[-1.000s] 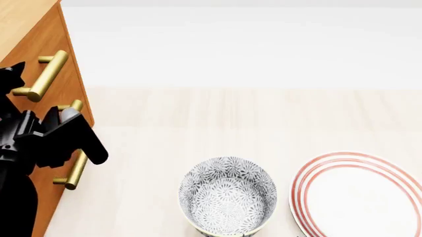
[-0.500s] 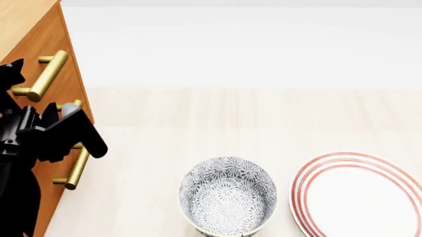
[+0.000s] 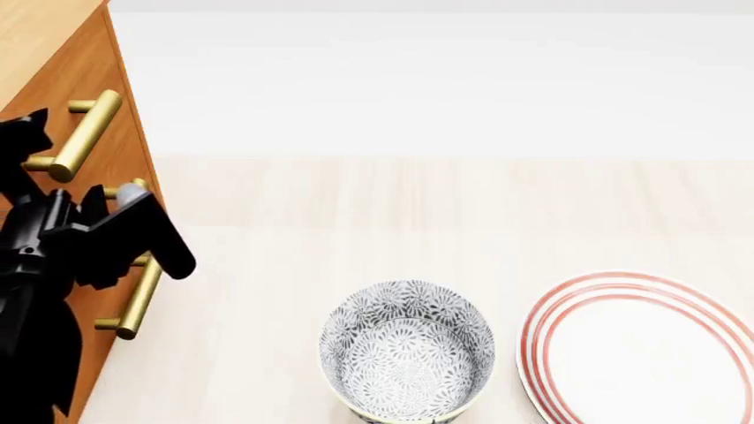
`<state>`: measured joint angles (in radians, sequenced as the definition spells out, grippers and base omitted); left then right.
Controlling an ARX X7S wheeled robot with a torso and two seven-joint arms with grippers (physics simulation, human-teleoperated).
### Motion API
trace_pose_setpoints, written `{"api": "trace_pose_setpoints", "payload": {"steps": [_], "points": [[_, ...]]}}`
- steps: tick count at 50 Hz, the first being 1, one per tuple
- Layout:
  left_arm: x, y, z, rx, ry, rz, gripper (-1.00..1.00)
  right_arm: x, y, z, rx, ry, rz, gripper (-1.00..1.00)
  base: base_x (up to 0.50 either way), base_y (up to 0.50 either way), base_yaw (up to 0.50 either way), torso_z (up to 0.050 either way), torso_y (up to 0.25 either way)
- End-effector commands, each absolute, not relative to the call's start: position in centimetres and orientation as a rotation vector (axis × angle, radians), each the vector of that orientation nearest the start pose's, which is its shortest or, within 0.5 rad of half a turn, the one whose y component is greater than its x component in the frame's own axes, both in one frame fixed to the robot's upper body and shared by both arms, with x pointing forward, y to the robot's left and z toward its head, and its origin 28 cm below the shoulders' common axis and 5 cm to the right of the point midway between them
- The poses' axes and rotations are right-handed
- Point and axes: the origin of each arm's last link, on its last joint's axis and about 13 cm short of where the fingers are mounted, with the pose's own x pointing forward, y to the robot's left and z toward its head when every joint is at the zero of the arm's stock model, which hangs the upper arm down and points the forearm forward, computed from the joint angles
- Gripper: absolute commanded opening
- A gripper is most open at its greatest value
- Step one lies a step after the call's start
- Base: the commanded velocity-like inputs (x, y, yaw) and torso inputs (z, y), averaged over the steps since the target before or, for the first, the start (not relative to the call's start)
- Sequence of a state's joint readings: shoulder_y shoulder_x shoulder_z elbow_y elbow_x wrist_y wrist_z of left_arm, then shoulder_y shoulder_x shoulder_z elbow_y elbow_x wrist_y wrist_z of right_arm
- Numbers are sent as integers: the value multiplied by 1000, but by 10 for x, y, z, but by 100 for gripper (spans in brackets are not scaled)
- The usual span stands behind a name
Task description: Open the top drawer of the cabinet.
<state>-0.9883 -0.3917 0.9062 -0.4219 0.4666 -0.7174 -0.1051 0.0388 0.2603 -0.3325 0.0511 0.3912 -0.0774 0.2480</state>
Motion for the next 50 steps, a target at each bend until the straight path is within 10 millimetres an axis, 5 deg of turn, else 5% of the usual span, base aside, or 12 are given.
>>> {"api": "trace_pose_setpoints", "payload": {"steps": [1, 8, 9, 31, 50], "points": [[375, 260, 160, 1354, 100, 190, 100, 208, -94, 7, 126, 46, 51, 100, 0, 0, 0, 0, 0], [376, 261, 160, 1349, 98, 200, 100, 209, -93, 7, 127, 49, 53, 100, 0, 0, 0, 0, 0], [376, 261, 160, 1349, 96, 202, -100, 209, -93, 7, 127, 49, 53, 100, 0, 0, 0, 0, 0], [375, 257, 161, 1375, 73, 193, -100, 208, -93, 6, 128, 54, 57, 100, 0, 0, 0, 0, 0], [376, 215, 170, 1378, -33, 94, -100, 207, -93, 6, 133, 44, 69, 100, 3, 0, -2, 0, 0]]}}
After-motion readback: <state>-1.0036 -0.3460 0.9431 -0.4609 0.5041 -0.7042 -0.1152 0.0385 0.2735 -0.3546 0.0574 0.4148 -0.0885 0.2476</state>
